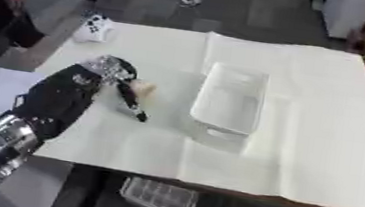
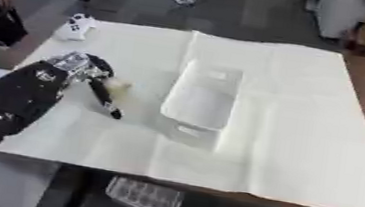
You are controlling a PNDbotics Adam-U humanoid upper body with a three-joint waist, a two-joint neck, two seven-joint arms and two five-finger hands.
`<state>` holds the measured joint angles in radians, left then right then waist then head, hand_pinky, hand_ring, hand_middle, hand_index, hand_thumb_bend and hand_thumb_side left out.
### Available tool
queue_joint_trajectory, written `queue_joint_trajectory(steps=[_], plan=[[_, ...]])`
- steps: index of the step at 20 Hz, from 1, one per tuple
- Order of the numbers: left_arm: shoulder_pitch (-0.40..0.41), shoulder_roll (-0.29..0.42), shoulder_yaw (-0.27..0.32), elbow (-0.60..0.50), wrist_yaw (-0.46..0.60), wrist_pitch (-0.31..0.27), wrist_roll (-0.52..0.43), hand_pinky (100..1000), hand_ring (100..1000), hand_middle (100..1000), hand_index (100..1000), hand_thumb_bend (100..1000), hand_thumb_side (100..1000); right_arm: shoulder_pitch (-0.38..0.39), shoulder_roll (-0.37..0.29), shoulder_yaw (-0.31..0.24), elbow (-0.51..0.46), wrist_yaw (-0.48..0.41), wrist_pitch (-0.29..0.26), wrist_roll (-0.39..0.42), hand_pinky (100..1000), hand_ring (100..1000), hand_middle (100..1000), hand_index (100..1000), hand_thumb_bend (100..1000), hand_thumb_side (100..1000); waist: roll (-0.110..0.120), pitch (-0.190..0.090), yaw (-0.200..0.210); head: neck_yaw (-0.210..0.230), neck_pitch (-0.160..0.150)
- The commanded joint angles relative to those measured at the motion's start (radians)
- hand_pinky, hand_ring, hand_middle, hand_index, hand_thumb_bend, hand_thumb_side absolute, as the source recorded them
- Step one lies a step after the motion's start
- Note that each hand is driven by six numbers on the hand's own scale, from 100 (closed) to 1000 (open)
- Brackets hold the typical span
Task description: Pick up objects on the table and place them in the box.
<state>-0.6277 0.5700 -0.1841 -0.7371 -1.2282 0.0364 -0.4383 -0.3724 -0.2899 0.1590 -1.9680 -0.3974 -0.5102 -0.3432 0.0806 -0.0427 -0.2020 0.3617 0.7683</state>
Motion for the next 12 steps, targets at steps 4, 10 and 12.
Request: queue_joint_trajectory(steps=[4, 10, 12], plan=[[-0.013, 0.023, 0.013, -0.002, 0.08, 0.012, 0.123, 315, 355, 419, 479, 100, 910, -0.015, -0.004, -0.002, -0.006, -0.003, 0.0, 0.004, 364, 459, 459, 622, 100, 1000, -0.002, -0.007, 0.002, 0.009, -0.015], [-0.016, 0.049, 0.004, -0.038, 0.12, 0.016, 0.167, 100, 100, 100, 212, 100, 685, -0.009, -0.012, -0.006, -0.002, 0.001, -0.001, -0.002, 364, 457, 453, 622, 100, 1000, 0.0, -0.013, 0.013, 0.003, -0.012], [-0.017, 0.059, 0.005, -0.053, 0.142, 0.02, 0.208, 100, 100, 100, 194, 100, 613, -0.007, -0.014, -0.007, -0.002, 0.002, -0.001, -0.003, 364, 457, 452, 623, 100, 1000, 0.001, -0.016, 0.017, -0.001, -0.01]])
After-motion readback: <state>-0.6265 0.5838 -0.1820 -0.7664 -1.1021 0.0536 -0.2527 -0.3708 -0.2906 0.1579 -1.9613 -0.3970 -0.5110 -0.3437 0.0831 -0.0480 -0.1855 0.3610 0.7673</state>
